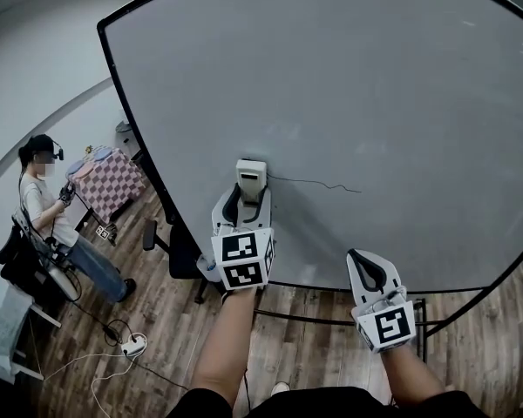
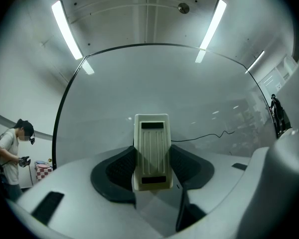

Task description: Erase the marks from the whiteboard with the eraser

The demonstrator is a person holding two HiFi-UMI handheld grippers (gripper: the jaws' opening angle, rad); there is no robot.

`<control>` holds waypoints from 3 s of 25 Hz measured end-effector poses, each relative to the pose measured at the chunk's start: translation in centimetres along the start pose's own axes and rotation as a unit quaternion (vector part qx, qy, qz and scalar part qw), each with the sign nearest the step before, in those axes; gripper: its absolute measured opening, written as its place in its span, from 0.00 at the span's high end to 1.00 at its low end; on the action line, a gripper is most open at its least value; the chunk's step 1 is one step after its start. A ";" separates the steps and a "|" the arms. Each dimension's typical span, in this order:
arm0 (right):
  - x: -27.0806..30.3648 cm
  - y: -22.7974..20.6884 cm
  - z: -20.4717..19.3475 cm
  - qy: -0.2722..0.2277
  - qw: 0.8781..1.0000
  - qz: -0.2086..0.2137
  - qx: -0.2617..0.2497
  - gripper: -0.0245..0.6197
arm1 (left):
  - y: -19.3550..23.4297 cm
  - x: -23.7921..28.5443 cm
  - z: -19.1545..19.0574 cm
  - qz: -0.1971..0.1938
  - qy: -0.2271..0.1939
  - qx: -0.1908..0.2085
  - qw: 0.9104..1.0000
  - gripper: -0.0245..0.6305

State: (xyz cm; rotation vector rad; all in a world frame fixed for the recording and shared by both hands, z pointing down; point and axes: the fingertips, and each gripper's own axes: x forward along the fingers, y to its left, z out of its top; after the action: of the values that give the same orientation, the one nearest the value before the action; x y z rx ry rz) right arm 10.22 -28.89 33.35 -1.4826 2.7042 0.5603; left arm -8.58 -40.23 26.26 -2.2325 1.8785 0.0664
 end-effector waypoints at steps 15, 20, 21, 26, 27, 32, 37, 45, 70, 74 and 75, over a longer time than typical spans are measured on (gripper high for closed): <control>-0.3 -0.9 0.2 -0.015 1.000 0.002 -0.001 0.93 | -1.9 0.5 0.2 -0.003 0.005 -0.007 1.000 0.60; -0.6 -1.4 0.1 -0.015 1.000 -0.001 -0.001 0.93 | -3.9 0.6 0.4 -0.015 0.003 0.002 1.000 0.60; -0.7 -1.6 0.1 -0.016 1.000 -0.002 -0.001 0.93 | -4.4 0.7 0.4 -0.017 0.002 0.004 1.000 0.60; -1.0 -2.0 0.0 -0.017 1.000 -0.008 0.000 0.93 | -6.5 0.8 0.7 -0.029 0.002 0.001 1.000 0.60; -1.1 -2.1 0.0 -0.018 1.000 -0.010 -0.001 0.93 | -6.8 0.8 0.8 -0.031 0.002 0.002 1.000 0.60; -1.6 -3.1 0.1 -0.021 1.000 -0.023 -0.001 0.93 | -9.0 0.8 1.1 -0.051 0.004 0.010 0.999 0.60; -2.2 -4.1 0.2 -0.025 0.999 -0.036 0.001 0.93 | -12.0 1.0 1.5 -0.076 -0.002 0.025 0.997 0.60; -4.3 -6.7 0.4 -0.029 0.997 -0.073 0.001 0.93 | -18.3 0.9 0.7 -0.119 -0.007 0.050 0.992 0.60; -8.6 -11.1 1.9 -0.057 0.980 -0.192 -0.010 0.93 | -27.0 -1.2 -0.7 -0.241 -0.036 0.095 0.965 0.60; -7.5 -10.2 1.6 -0.054 0.982 -0.183 -0.006 0.93 | -23.9 -1.7 -0.5 -0.220 -0.040 0.055 0.973 0.60; -7.2 -10.0 1.6 -0.053 0.982 -0.179 -0.005 0.93 | -23.0 -1.9 -0.5 -0.213 -0.041 0.048 0.975 0.60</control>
State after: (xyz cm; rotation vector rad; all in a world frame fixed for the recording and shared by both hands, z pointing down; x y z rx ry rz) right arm 22.12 -27.40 30.05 -1.8252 2.2794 0.6123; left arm 13.55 -34.88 30.28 -2.4669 1.2992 -0.0029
